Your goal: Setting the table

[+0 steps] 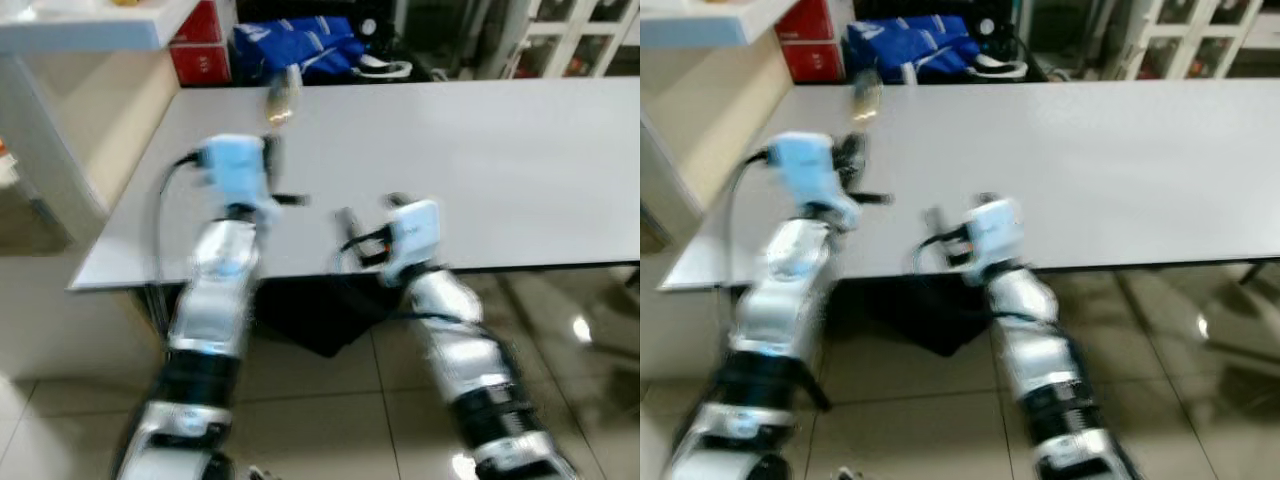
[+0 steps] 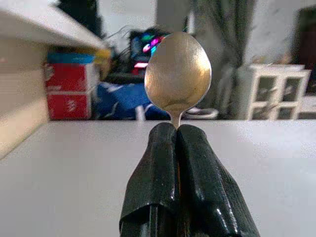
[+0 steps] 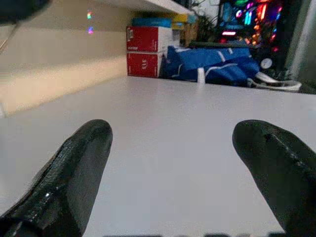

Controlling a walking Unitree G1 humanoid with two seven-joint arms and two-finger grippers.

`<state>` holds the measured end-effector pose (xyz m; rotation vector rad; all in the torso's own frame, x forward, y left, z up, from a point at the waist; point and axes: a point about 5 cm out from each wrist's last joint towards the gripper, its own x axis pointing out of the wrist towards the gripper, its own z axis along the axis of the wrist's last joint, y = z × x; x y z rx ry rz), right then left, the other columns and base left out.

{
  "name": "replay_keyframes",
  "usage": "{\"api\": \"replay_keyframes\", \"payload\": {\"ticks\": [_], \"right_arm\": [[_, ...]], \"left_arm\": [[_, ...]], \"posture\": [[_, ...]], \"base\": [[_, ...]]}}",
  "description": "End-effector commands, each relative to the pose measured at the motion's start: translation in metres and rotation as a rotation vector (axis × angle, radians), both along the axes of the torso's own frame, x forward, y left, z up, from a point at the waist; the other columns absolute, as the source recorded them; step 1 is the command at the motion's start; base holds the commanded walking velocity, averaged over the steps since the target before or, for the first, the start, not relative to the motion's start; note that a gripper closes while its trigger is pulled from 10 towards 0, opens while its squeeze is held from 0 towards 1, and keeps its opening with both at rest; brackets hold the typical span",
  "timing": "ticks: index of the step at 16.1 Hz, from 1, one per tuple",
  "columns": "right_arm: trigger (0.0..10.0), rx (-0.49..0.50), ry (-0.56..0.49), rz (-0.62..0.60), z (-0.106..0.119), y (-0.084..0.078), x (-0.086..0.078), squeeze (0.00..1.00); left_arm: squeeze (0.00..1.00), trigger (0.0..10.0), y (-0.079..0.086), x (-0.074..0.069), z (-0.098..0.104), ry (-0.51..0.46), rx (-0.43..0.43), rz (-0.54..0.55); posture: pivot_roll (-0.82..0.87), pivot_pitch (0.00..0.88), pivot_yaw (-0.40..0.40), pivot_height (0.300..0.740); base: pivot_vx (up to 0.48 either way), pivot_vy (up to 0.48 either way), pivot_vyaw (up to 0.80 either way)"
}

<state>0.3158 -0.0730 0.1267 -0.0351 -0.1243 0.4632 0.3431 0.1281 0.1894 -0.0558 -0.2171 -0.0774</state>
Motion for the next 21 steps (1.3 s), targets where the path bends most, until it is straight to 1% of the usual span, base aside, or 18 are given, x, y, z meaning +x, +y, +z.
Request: {"api": "replay_keyframes", "payload": {"ticks": [1, 2, 4, 5, 6, 7, 9, 13, 14, 18, 21], "right_arm": [[10.0, -0.014, -0.004, -0.033, -0.001, -0.013, 0.001, 0.0], [10.0, -0.013, -0.001, -0.035, -0.002, -0.014, 0.0, 0.0], [10.0, -0.012, 0.002, -0.037, -0.003, -0.014, -0.001, 0.0], [10.0, -0.012, 0.007, -0.041, -0.004, -0.014, -0.002, 0.0], [10.0, -0.011, 0.008, -0.042, -0.004, -0.014, -0.003, 0.0], [10.0, -0.011, 0.008, -0.042, -0.004, -0.014, -0.003, 0.0], [10.0, -0.012, 0.008, -0.05, -0.004, -0.016, -0.003, 0.0], [10.0, -0.009, 0.008, -0.058, -0.004, -0.016, -0.006, 0.0], [10.0, -0.006, 0.007, -0.06, -0.004, -0.016, -0.007, 0.0], [10.0, -0.003, 0.009, -0.081, -0.005, -0.019, -0.012, 0.0], [10.0, -0.003, 0.024, -0.105, -0.009, -0.024, -0.019, 0.0]], "left_arm": [[0.03, 0.0, -0.007, 0.005, 0.005, -0.012, -0.015, -0.014], [0.02, 0.0, -0.006, 0.008, 0.006, -0.007, 0.001, -0.009], [0.0, 0.0, -0.006, 0.013, 0.005, 0.013, -0.017, -0.012], [0.0, 0.0, -0.007, 0.018, 0.005, 0.03, -0.011, -0.018], [0.0, 0.0, -0.009, 0.023, 0.005, 0.043, -0.031, -0.026], [0.0, 0.0, -0.009, 0.023, 0.005, 0.043, -0.031, -0.026], [0.0, 0.0, -0.007, 0.04, -0.003, 0.142, -0.028, -0.02], [0.0, 0.0, 0.003, 0.054, -0.016, 0.272, -0.045, -0.02], [0.0, 0.0, 0.006, 0.057, -0.016, 0.285, -0.027, -0.02], [0.0, 0.0, 0.011, 0.064, -0.014, 0.324, -0.016, -0.01], [0.0, 0.0, 0.013, 0.068, -0.004, 0.276, -0.016, 0.008]], "posture": [[-0.1, 0.0, 0.059, 0.74], [-0.1, 0.0, 0.062, 0.74], [-0.1, 0.0, 0.065, 0.74], [-0.11, 0.0, 0.066, 0.74], [-0.11, 0.0, 0.066, 0.74], [-0.11, 0.0, 0.066, 0.74], [-0.12, 0.0, 0.072, 0.74], [-0.14, 0.0, 0.087, 0.74], [-0.15, 0.0, 0.094, 0.74], [-0.18, 0.0, 0.118, 0.74], [-0.2, 0.0, 0.128, 0.74]], "base": [[0.394, -0.27, 0.0], [0.439, 0.0, 0.0], [0.442, 0.0, 0.0], [0.0, 0.0, 0.0], [0.0, 0.0, 0.0], [0.0, 0.0, 0.0], [0.0, 0.0, 0.0], [0.0, 0.0, 0.0], [0.0, 0.0, 0.0], [0.0, 0.0, 0.0], [0.0, 0.0, 0.0]]}}
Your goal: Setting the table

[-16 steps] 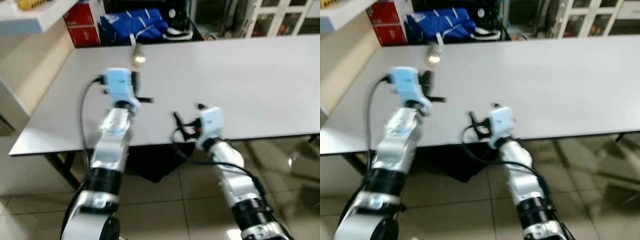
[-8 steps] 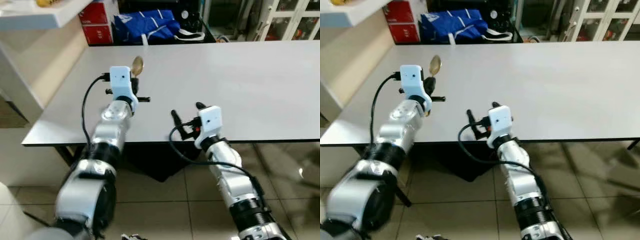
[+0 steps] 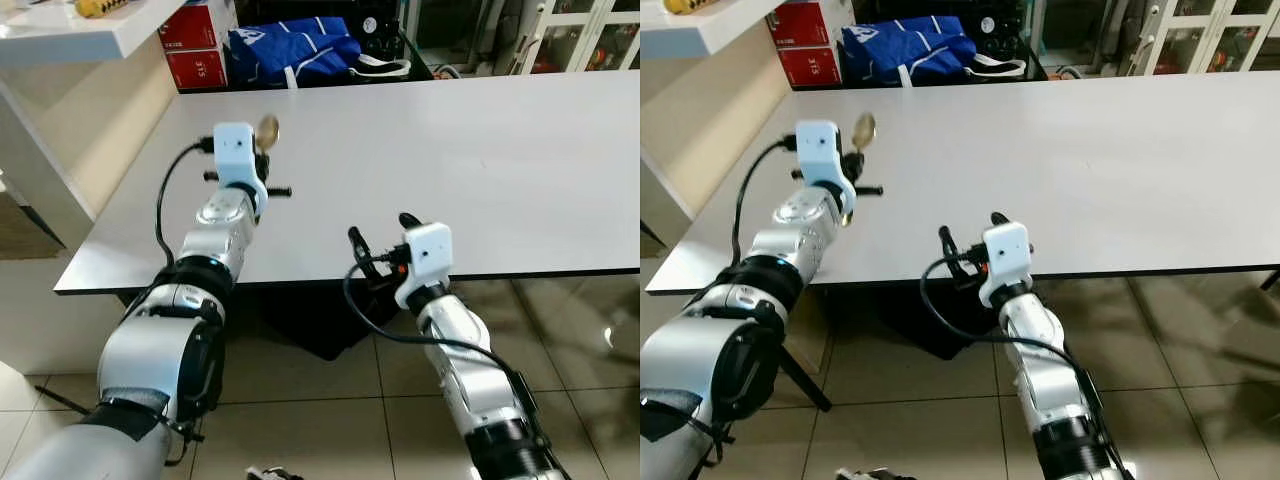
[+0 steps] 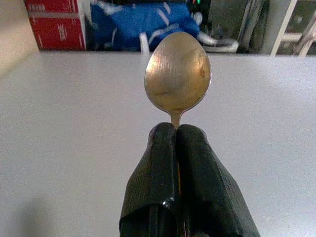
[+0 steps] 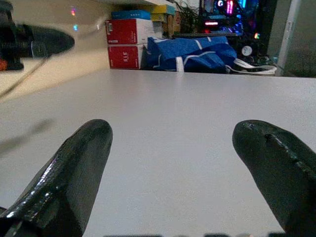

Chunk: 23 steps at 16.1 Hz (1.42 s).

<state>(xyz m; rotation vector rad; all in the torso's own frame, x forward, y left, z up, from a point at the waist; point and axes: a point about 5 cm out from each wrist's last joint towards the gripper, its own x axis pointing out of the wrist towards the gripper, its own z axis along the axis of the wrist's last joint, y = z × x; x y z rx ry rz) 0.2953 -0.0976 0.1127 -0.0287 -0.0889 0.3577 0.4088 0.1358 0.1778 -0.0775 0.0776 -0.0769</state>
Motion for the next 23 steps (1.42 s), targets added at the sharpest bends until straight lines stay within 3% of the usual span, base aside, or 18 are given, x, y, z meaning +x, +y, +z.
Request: {"api": "replay_keyframes", "payload": {"ticks": [1, 6, 8, 10, 12, 16, 19, 23], "right_arm": [[10.0, -0.007, -0.006, -0.005, 0.004, 0.0, 0.0, 0.0], [10.0, -0.004, 0.002, -0.007, 0.004, -0.005, -0.01, 0.0], [10.0, -0.008, -0.004, -0.007, 0.01, -0.014, -0.019, 0.0], [10.0, -0.033, 0.001, 0.044, 0.014, -0.022, -0.029, 0.0], [10.0, -0.079, 0.044, 0.109, 0.016, -0.041, -0.043, 0.0], [10.0, -0.099, 0.11, 0.274, 0.026, -0.048, -0.062, 0.0], [10.0, -0.114, 0.142, 0.369, 0.038, -0.053, -0.064, 0.0], [10.0, -0.115, 0.147, 0.443, 0.048, -0.048, -0.06, 0.0]], "left_arm": [[0.0, 0.0, 0.001, 0.002, 0.005, -0.014, -0.011, 0.002], [0.0, 0.0, -0.007, 0.0, -0.004, 0.016, 0.004, -0.005], [0.0, 0.0, -0.01, 0.0, -0.007, 0.041, 0.0, -0.009], [0.0, 0.0, -0.012, 0.0, -0.007, 0.049, 0.008, -0.011], [0.0, 0.0, -0.015, 0.001, -0.006, 0.06, 0.009, -0.018], [0.0, 0.0, -0.025, 0.001, -0.006, 0.069, 0.013, -0.034], [0.0, 0.0, -0.029, -0.001, -0.011, 0.093, 0.015, -0.027], [0.0, 0.0, -0.028, -0.005, -0.027, 0.202, -0.077, 0.047]], "posture": [[-0.2, 0.0, 0.127, 0.74], [-0.21, 0.0, 0.131, 0.74], [-0.22, 0.0, 0.139, 0.74], [-0.23, 0.0, 0.143, 0.74], [-0.25, 0.0, 0.142, 0.74], [-0.28, 0.004, 0.137, 0.74], [-0.29, 0.012, 0.131, 0.74], [-0.29, 0.019, 0.127, 0.74]], "base": [[0.0, 0.0, 0.0], [0.3, 0.239, 0.0], [0.377, 0.296, 0.0], [0.375, 0.296, 0.0], [0.382, 0.291, 0.0], [0.21, 0.069, 0.0], [0.0, 0.0, 0.0], [0.0, 0.0, 0.0]]}}
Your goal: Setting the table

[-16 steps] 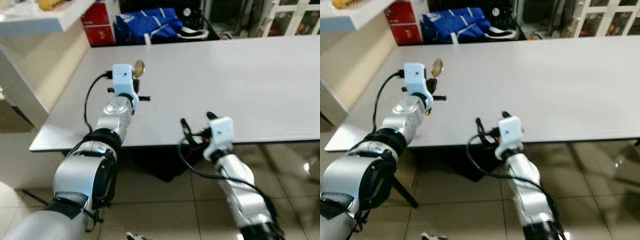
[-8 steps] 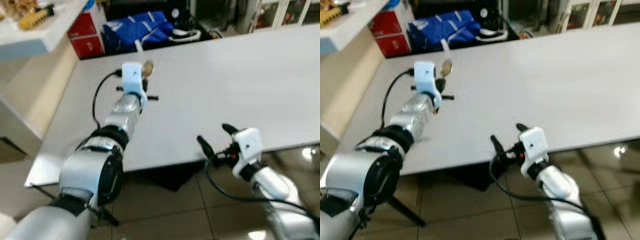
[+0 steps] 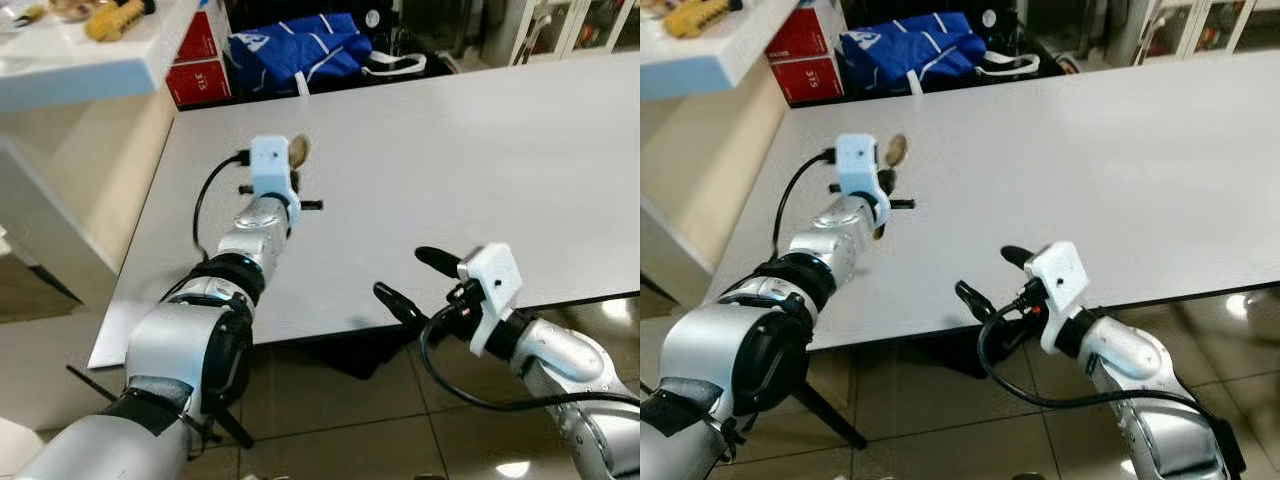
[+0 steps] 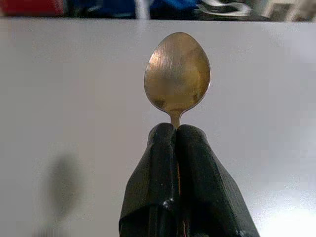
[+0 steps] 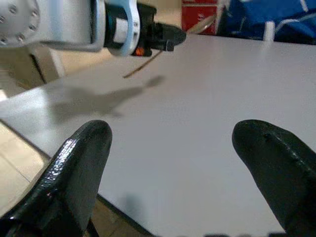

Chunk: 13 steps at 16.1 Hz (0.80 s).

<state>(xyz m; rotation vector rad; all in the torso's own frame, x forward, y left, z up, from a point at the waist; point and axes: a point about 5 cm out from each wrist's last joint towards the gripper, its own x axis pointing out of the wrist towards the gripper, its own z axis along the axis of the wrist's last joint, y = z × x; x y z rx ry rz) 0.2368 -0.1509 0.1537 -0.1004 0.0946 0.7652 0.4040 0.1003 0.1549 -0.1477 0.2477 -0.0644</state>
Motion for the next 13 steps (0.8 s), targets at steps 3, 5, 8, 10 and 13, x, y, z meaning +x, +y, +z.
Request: {"api": "replay_keyframes", "payload": {"ticks": [3, 5, 8, 10, 13], "right_arm": [[10.0, 0.019, -0.018, 0.065, 0.013, 0.011, 0.005, 0.0], [10.0, 0.025, -0.013, 0.077, 0.012, 0.015, 0.006, 0.0], [10.0, 0.036, -0.003, 0.097, 0.011, 0.024, 0.005, 0.0], [10.0, 0.045, 0.0, 0.1, 0.012, 0.027, 0.003, 0.0], [10.0, 0.051, 0.009, 0.097, 0.011, 0.028, 0.0, 0.0]], "left_arm": [[0.0, 0.0, 0.008, -0.005, -0.014, 0.092, -0.045, 0.128], [0.0, 0.0, 0.0, -0.007, -0.019, 0.108, -0.039, 0.127], [0.0, 0.0, -0.01, -0.011, -0.026, 0.139, -0.012, 0.1], [0.0, 0.0, -0.01, -0.014, -0.032, 0.163, 0.014, 0.096], [0.0, 0.0, -0.009, -0.016, -0.037, 0.178, 0.017, 0.104]], "posture": [[-0.29, 0.024, 0.127, 0.74], [-0.28, 0.028, 0.116, 0.74], [-0.29, 0.031, 0.113, 0.74], [-0.3, 0.035, 0.117, 0.74], [-0.31, 0.043, 0.119, 0.74]], "base": [[0.0, 0.0, 0.0], [0.0, 0.0, 0.0], [0.0, 0.0, 0.0], [0.0, 0.0, 0.0], [0.0, 0.0, 0.0]]}}
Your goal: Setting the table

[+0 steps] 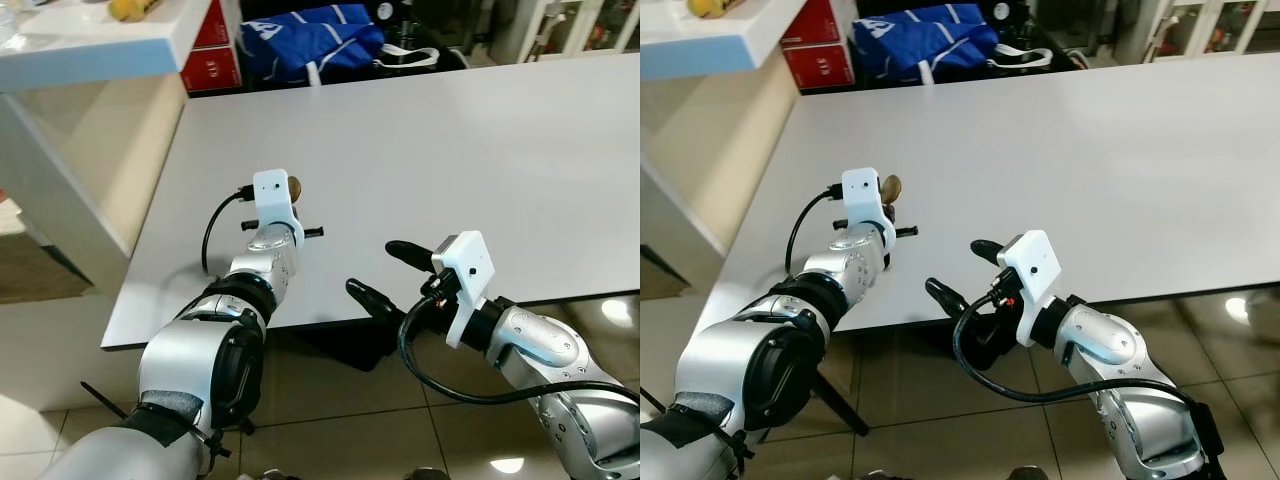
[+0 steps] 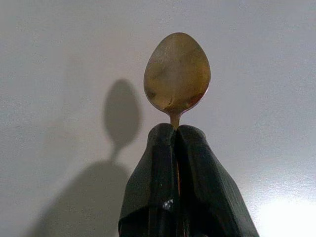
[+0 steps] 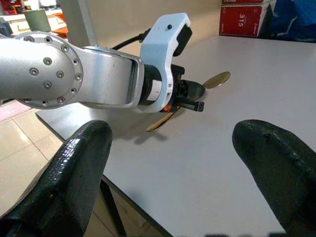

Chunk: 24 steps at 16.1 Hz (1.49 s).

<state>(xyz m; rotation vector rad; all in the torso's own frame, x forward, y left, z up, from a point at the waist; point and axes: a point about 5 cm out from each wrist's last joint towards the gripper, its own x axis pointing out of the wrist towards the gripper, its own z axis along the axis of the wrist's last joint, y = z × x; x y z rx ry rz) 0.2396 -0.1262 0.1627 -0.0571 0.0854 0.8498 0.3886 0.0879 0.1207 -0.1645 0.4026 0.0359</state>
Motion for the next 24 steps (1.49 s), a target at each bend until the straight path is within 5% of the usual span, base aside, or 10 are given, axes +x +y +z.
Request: {"api": "replay_keyframes", "payload": {"ticks": [1, 5, 7, 14, 15, 19, 20, 24], "right_arm": [[10.0, 0.008, 0.001, 0.013, 0.0016, 0.0036, -0.0046, 0.0], [10.0, 0.012, 0.003, 0.006, 0.0019, 0.0046, -0.0073, 0.0], [10.0, 0.009, 0.005, 0.004, 0.0015, 0.0046, -0.0089, 0.0], [10.0, 0.009, 0.009, 0.001, 0.0008, 0.0051, -0.0111, 0.0], [10.0, 0.01, 0.01, 0.002, 0.0005, 0.0057, -0.0114, 0.0], [10.0, 0.01, 0.013, 0.003, -0.0001, 0.0065, -0.0124, 0.0], [10.0, 0.009, 0.014, 0.003, -0.0001, 0.0066, -0.0126, 0.0], [10.0, 0.006, 0.015, 0.002, -0.0006, 0.0071, -0.0131, 0.0]], "left_arm": [[0.0, 0.0, 0.0013, -0.0023, -0.0051, 0.023, 0.018, 0.008], [0.0, 0.0, -0.0015, -0.0035, -0.007, 0.025, 0.029, -0.012], [0.0, 10.0, -0.0013, -0.0034, -0.0068, 0.024, 0.037, -0.018], [0.0, 10.0, 0.0015, -0.0019, -0.0043, 0.022, 0.042, -0.003], [0.76, 10.0, 0.0022, -0.0018, -0.0043, 0.025, 0.041, 0.0], [0.84, 10.0, 0.0034, -0.0022, -0.0055, 0.029, 0.05, -0.002], [1.0, 10.0, 0.0038, -0.0022, -0.0056, 0.03, 0.053, -0.002], [1.0, 10.0, 0.0042, -0.0018, -0.0049, 0.027, 0.056, -0.002]], "posture": [[-0.31, 0.048, 0.12, 0.74], [-0.32, 0.051, 0.122, 0.74], [-0.33, 0.049, 0.125, 0.74], [-0.33, 0.047, 0.128, 0.74], [-0.33, 0.047, 0.128, 0.74], [-0.33, 0.042, 0.126, 0.74], [-0.33, 0.042, 0.126, 0.74], [-0.33, 0.044, 0.124, 0.74]], "base": [[0.0, 0.0, 0.0], [0.0, 0.0, 0.0], [0.0, 0.0, 0.0], [0.0, 0.0, 0.0], [0.0, 0.0, 0.0], [0.0, 0.0, 0.0], [0.0, 0.0, 0.0], [0.0, 0.0, 0.0]]}}
